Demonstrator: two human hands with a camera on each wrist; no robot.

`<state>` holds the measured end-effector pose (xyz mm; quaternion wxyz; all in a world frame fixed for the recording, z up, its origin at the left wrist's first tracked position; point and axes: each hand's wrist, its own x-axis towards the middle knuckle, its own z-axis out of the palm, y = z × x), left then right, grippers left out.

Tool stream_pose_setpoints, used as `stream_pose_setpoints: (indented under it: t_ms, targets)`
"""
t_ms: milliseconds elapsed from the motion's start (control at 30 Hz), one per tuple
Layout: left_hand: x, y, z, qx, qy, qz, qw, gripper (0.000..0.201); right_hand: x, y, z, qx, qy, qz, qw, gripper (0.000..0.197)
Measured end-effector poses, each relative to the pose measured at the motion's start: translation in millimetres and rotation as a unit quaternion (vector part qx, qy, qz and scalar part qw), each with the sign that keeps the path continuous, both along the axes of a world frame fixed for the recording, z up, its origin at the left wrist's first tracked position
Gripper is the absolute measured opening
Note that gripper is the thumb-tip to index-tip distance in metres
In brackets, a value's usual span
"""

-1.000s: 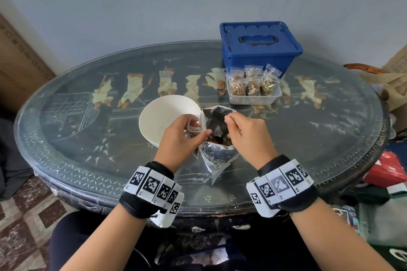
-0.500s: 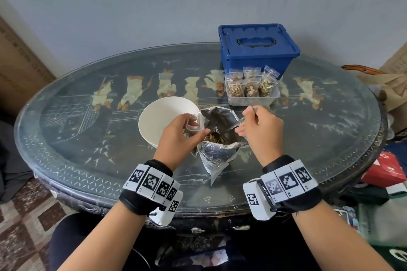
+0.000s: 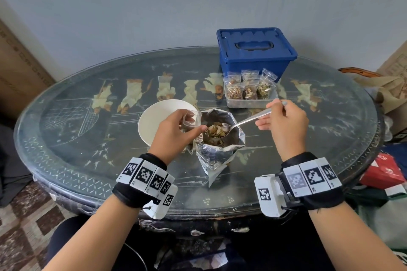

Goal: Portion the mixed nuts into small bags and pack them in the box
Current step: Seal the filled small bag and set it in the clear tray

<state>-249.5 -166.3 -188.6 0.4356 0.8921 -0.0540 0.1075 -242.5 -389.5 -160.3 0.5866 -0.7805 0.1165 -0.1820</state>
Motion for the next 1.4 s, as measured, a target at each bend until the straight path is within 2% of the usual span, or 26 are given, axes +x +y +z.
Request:
stream_pose_setpoints:
  t_ms: [167,400,600,1033,1167,1400]
  targets:
    - [4,0,6,0.034,0.010,-0.030,0.999,0.038,0,-12,9,0.014,-0.021,-0.016,1.000,0.030]
    - [7,-3,16,0.161,-0.003,-0.079,0.984,0.049,4,-17,30,0.040,-0.059,-0.019,0.997,0.030]
    - [11,-7,20,0.193,0.008,-0.097,0.976,0.049,4,-9,38,0.045,-0.080,-0.002,0.996,0.031]
    - [13,-13,27,0.196,0.026,-0.111,0.974,0.047,6,13,31,-0.029,-0.110,0.026,0.993,0.027]
    - [13,-14,27,0.191,0.033,-0.110,0.975,0.050,7,18,32,-0.050,-0.138,0.040,0.988,0.023]
    - [14,-13,22,0.168,0.028,-0.103,0.980,0.053,6,24,36,-0.113,-0.201,0.075,0.970,0.029]
